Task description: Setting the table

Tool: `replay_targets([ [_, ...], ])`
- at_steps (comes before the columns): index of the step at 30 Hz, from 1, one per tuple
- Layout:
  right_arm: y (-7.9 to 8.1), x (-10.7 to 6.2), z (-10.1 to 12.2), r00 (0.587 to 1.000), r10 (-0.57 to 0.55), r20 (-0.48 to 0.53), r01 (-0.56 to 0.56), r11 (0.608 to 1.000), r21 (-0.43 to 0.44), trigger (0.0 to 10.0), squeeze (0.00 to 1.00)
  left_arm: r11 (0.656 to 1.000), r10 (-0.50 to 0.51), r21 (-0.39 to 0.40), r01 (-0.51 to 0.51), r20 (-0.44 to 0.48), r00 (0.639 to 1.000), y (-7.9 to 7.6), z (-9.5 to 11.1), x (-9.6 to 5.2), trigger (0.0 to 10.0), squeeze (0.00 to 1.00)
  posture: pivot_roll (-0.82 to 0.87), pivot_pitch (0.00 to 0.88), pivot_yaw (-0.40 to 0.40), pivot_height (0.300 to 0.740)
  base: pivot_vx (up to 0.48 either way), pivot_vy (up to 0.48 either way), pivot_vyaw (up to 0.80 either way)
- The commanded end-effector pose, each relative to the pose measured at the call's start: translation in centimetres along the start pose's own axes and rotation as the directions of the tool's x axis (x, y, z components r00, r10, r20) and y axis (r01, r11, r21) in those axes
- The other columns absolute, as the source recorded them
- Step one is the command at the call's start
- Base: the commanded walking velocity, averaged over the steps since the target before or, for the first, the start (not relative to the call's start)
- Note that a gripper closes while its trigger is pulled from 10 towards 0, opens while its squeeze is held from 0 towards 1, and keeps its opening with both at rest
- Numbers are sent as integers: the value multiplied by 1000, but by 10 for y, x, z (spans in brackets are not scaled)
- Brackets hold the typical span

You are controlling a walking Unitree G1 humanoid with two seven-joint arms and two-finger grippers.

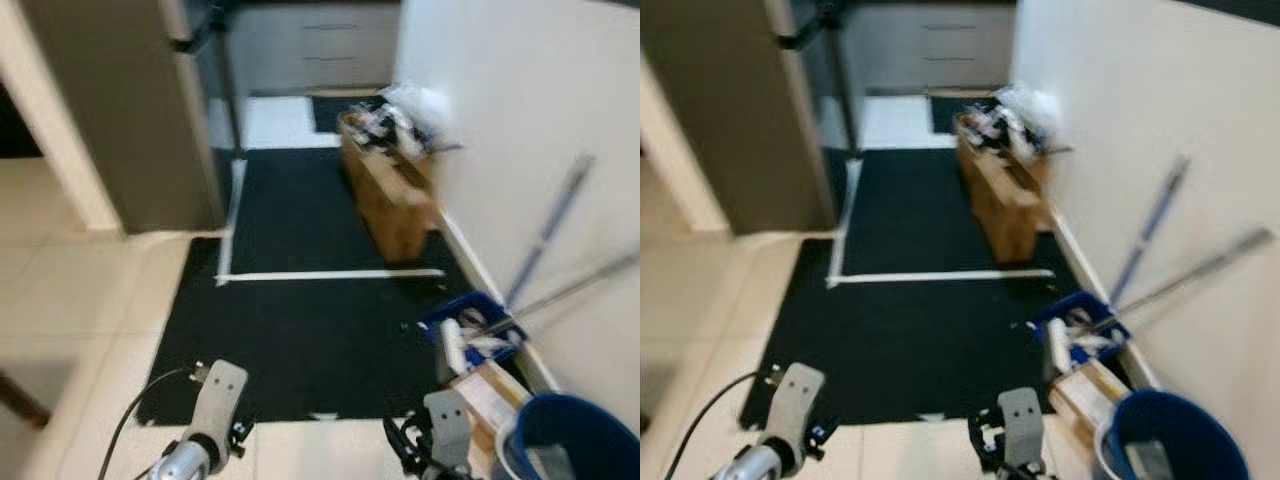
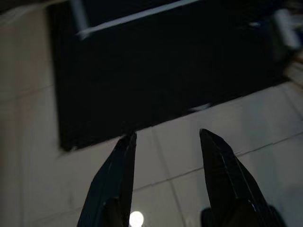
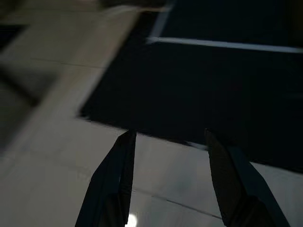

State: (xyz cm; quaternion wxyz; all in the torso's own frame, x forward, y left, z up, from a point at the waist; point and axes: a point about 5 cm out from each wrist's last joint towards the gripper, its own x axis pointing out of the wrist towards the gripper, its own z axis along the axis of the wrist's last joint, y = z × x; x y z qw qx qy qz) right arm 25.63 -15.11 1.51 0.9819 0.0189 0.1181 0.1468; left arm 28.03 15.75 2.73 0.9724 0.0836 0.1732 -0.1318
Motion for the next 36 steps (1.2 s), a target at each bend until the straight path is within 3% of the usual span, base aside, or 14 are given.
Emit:
replay_targets([
  [1, -2, -5, -7, 1000, -7, -28, 7, 1000, 4, 10000, 0, 1000, -9, -11, 9, -30, 1000, -4, -9, -2, 10000, 0, -13, 77, 76, 740, 0, 0, 781],
  [36, -2, -4, -9, 1000, 3, -31, -3, 1000, 0, 10000, 0, 1000, -4, -11, 4, -36, 999, -4, -12, -3, 10000, 0, -11, 70, 82, 740, 0, 0, 781],
])
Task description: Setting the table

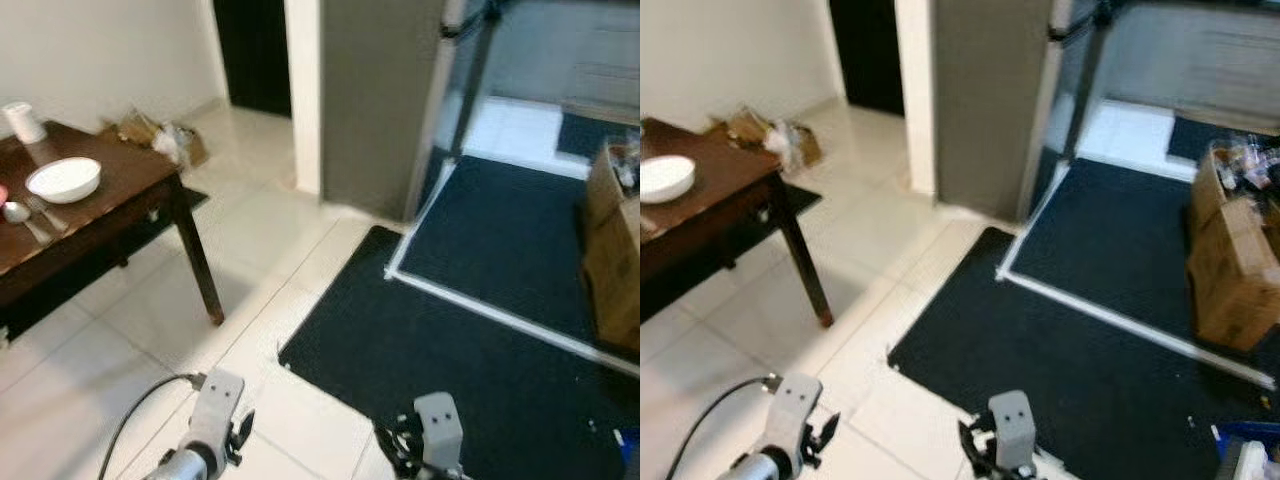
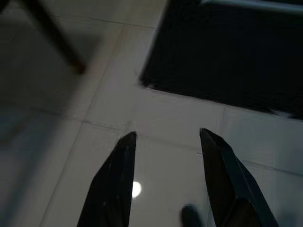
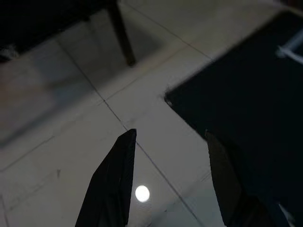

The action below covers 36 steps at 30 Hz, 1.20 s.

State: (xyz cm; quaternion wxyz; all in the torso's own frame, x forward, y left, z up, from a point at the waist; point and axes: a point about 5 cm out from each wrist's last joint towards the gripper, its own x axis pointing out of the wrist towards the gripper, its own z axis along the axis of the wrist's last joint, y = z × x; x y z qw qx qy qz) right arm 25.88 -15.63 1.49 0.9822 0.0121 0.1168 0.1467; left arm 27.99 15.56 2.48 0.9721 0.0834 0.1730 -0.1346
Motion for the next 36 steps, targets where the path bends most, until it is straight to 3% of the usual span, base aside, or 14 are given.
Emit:
replay_targets([
  [1, 4, -5, -10, 1000, 5, -31, -5, 1000, 14, 10000, 0, 1000, 2, -12, -2, -37, 999, -1, -10, -4, 10000, 0, -11, 70, 82, 740, 0, 0, 781],
  [28, 2, -4, -7, 1000, -10, -16, 11, 1000, 2, 10000, 0, 1000, 31, 4, -31, -14, 999, 4, -4, -1, 10000, 0, -9, 72, 83, 740, 0, 0, 781],
  [31, -2, -2, 3, 999, -27, 22, 27, 1000, 1, 10000, 0, 998, 54, 37, -55, 35, 998, 8, 10, 2, 10000, 0, -7, 74, 80, 740, 0, 0, 781],
  [33, -6, 2, 21, 994, -46, 97, 45, 999, 15, 10000, 0, 996, 74, 46, -78, 87, 993, 14, 28, 7, 10000, 0, -7, 74, 80, 740, 0, 0, 781],
  [34, -13, 6, 50, 974, -93, 208, 80, 994, 68, 10000, 0, 995, 96, 15, -100, 158, 983, 21, 51, 11, 10000, 0, -7, 74, 80, 740, 0, 0, 550],
  [35, -13, 6, 50, 974, -93, 208, 80, 994, 68, 10000, 0, 995, 96, 15, -100, 158, 983, 21, 51, 11, 10000, 0, -7, 74, 80, 740, 0, 0, 550],
  [36, -18, 9, 76, 945, -139, 295, 108, 987, 121, 10000, 0, 993, 113, -2, -115, 210, 971, 27, 70, 13, 10000, 0, -10, 76, 82, 740, 0, 0, 0],
])
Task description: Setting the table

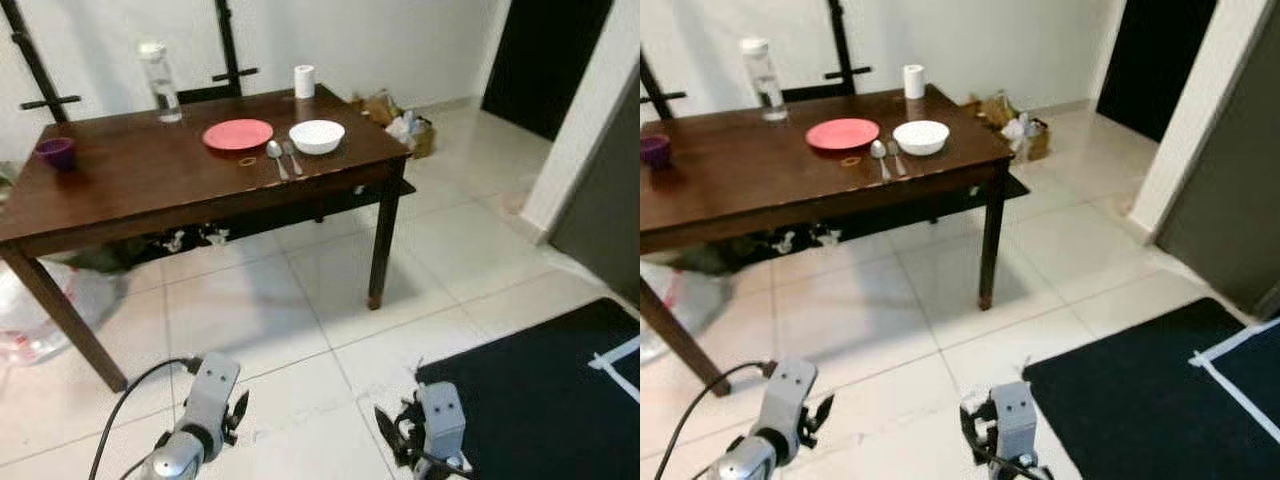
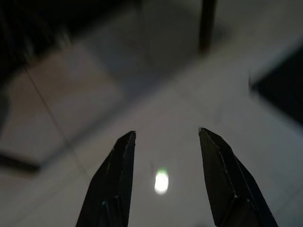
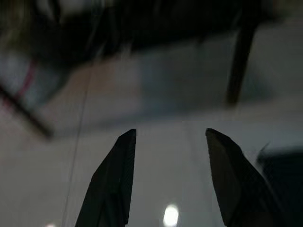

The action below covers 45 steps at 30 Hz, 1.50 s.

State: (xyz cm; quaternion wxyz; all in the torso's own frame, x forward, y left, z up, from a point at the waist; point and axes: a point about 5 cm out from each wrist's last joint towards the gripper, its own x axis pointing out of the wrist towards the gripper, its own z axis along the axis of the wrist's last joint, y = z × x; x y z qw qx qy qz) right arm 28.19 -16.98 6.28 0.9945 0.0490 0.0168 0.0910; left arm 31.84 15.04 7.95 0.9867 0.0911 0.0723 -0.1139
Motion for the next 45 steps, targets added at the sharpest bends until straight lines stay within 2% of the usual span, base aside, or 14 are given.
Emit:
replay_targets([
  [1, 1, 7, 23, 995, -29, 93, 24, 998, 51, 10000, 0, 998, 54, -18, -53, 14, 998, 14, 6, -1, 10000, 0, -10, 76, 82, 740, 0, 0, 0],
  [3, -2, 15, 53, 978, -62, 198, 46, 995, 85, 10000, 0, 997, 70, -39, -66, 88, 994, 20, 30, 7, 10000, 0, -12, 76, 83, 740, 0, 0, 0],
  [4, -2, 15, 53, 978, -62, 198, 46, 995, 85, 10000, 0, 997, 70, -39, -66, 88, 994, 20, 30, 7, 10000, 0, -12, 76, 83, 740, 0, 0, 0],
  [5, -3, 19, 71, 963, -75, 260, 53, 994, 93, 10000, 0, 996, 88, -42, -83, 132, 987, 24, 45, 11, 10000, 0, -12, 76, 83, 740, 0, 0, 0],
  [6, -2, 21, 83, 950, -77, 303, 53, 995, 85, 10000, 0, 995, 102, -39, -97, 165, 981, 26, 56, 14, 10000, 0, -14, 76, 83, 740, 0, 0, 0],
  [11, 5, 21, 118, 912, -55, 406, 51, 998, 22, 10000, 0, 989, 146, -28, -144, 302, 942, 27, 94, 17, 10000, 0, -14, 79, 83, 740, 384, 0, 0],
  [17, 13, 17, 132, 900, -32, 436, 33, 999, 6, 10000, 0, 990, 135, -15, -138, 332, 933, 24, 102, 13, 10000, 0, -11, 80, 84, 740, 480, 0, 0],
  [24, 19, 17, 137, 899, 11, 437, -9, 1000, -7, 10000, 0, 991, 128, 1, -137, 344, 930, 21, 104, 12, 10000, 0, -9, 77, 83, 740, 480, 0, 0],
  [31, 28, 16, 131, 912, 67, 404, -65, 998, -20, 10000, 0, 989, 132, 22, -149, 351, 927, 21, 104, 10, 10000, 0, -4, 75, 84, 740, 480, 0, 0],
  [36, 40, 14, 125, 920, 154, 361, -148, 988, -43, 10000, 0, 986, 144, 28, -164, 359, 922, 21, 106, 8, 10000, 0, -2, 69, 85, 740, 480, 0, 0],
  [45, 47, 11, 124, 910, 216, 353, -212, 976, -50, 10000, 0, 985, 149, 32, -172, 361, 920, 19, 105, 5, 10000, 0, -1, 65, 85, 740, 480, 0, 797],
])
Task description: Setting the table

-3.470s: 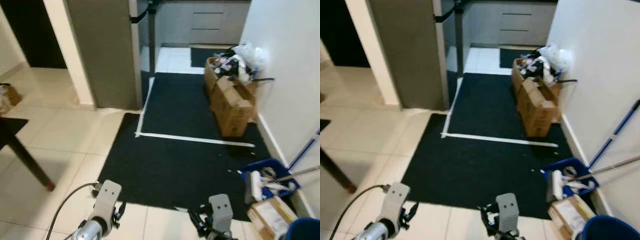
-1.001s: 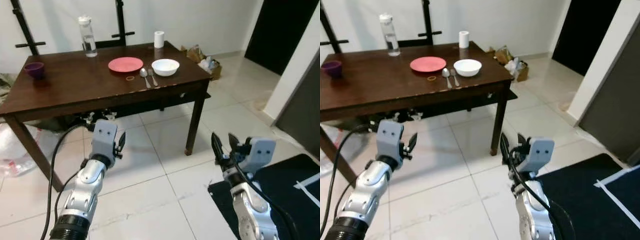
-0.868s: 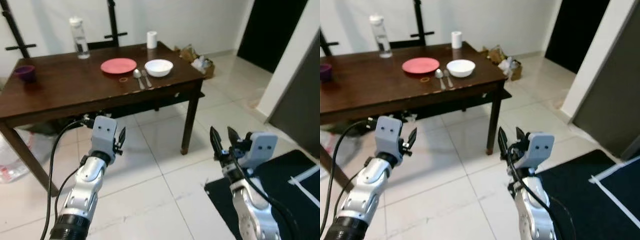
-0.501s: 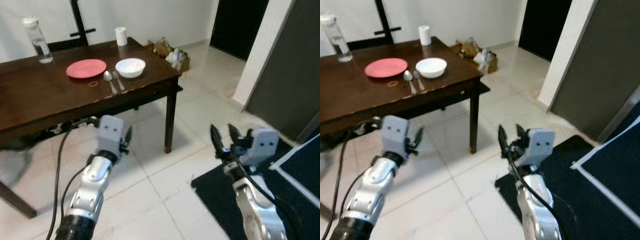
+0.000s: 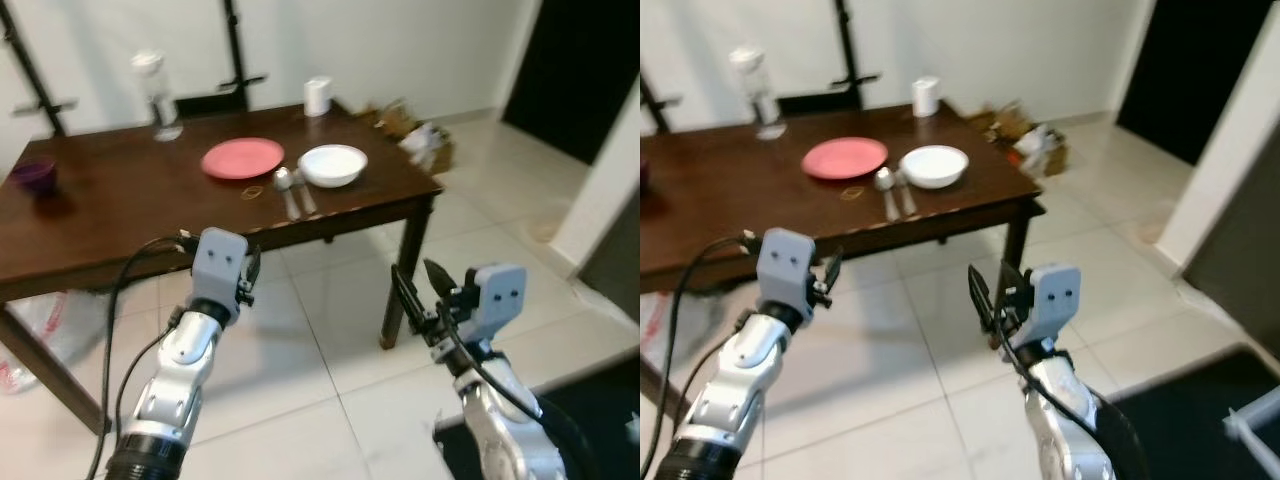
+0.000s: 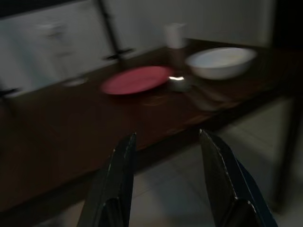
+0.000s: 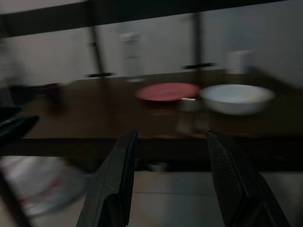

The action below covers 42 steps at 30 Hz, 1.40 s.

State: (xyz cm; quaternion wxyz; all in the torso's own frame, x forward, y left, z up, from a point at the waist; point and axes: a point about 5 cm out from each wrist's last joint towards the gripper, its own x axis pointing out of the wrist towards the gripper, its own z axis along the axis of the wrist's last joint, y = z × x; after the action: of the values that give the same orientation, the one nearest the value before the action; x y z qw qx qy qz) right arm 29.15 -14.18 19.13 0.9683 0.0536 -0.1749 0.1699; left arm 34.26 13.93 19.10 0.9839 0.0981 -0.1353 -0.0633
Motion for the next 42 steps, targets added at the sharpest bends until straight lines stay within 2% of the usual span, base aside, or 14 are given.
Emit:
replay_targets([
  [1, 8, 1, -2, 999, 39, -8, -38, 999, 25, 10000, 0, 1000, 24, 16, -23, -35, 999, 6, -8, -5, 10000, 0, -1, 65, 85, 740, 480, 0, 794],
  [8, 10, 0, -2, 999, 46, -10, -45, 999, 30, 10000, 0, 1000, 26, 15, -25, -38, 999, 6, -8, -5, 10000, 0, 1, 65, 88, 740, 480, 0, 794],
  [11, 7, 0, -2, 1000, 7, -14, -7, 1000, 6, 10000, 0, 1000, 26, 14, -26, -39, 999, 6, -8, -5, 10000, 0, 0, 67, 88, 740, 480, 0, 548],
  [12, 0, 1, -5, 998, -47, -29, 47, 999, 4, 10000, 0, 1000, 25, 13, -25, -41, 999, 6, -8, -5, 10000, 0, 0, 67, 88, 740, 480, 0, 0],
  [13, 0, 1, -5, 998, -47, -29, 47, 999, 4, 10000, 0, 1000, 25, 13, -25, -41, 999, 6, -8, -5, 10000, 0, 0, 67, 88, 740, 480, 0, 0],
  [15, -13, 1, -8, 988, -147, -52, 147, 989, -14, 10000, 0, 1000, 22, 11, -21, -44, 999, 6, -8, -5, 10000, 0, 1, 71, 89, 740, 480, 0, 0],
  [18, -18, 0, -8, 983, -177, -49, 176, 984, -16, 10000, 0, 1000, 20, 10, -20, -46, 999, 6, -9, -5, 10000, 0, 1, 71, 89, 740, 480, 0, 0],
  [19, -30, -1, -10, 964, -259, -65, 256, 966, -41, 10000, 0, 1000, 14, 8, -14, -52, 999, 6, -9, -5, 10000, 0, 0, 72, 91, 740, 480, 0, 0],
  [20, -36, -2, -11, 951, -299, -74, 296, 954, -45, 10000, 0, 1000, 9, 5, -8, -55, 998, 5, -10, -5, 10000, 0, 0, 72, 91, 740, 480, 0, -431],
  [23, -43, -4, -11, 935, -345, -79, 343, 938, -42, 10000, 0, 1000, -1, 3, 1, -59, 998, 5, -10, -5, 10000, 0, 0, 72, 91, 740, 480, 0, -677],
  [33, -46, -4, -11, 923, -378, -71, 375, 926, -48, 10000, 0, 1000, -18, -1, 18, -64, 998, 3, -11, -5, 10000, 0, -2, 76, 91, 740, 480, 0, -744],
  [42, -45, -2, -10, 926, -371, -68, 367, 928, -60, 10000, 0, 1000, -28, -6, 28, -65, 998, 2, -11, -5, 10000, 0, -3, 75, 88, 740, 480, 0, 0],
])
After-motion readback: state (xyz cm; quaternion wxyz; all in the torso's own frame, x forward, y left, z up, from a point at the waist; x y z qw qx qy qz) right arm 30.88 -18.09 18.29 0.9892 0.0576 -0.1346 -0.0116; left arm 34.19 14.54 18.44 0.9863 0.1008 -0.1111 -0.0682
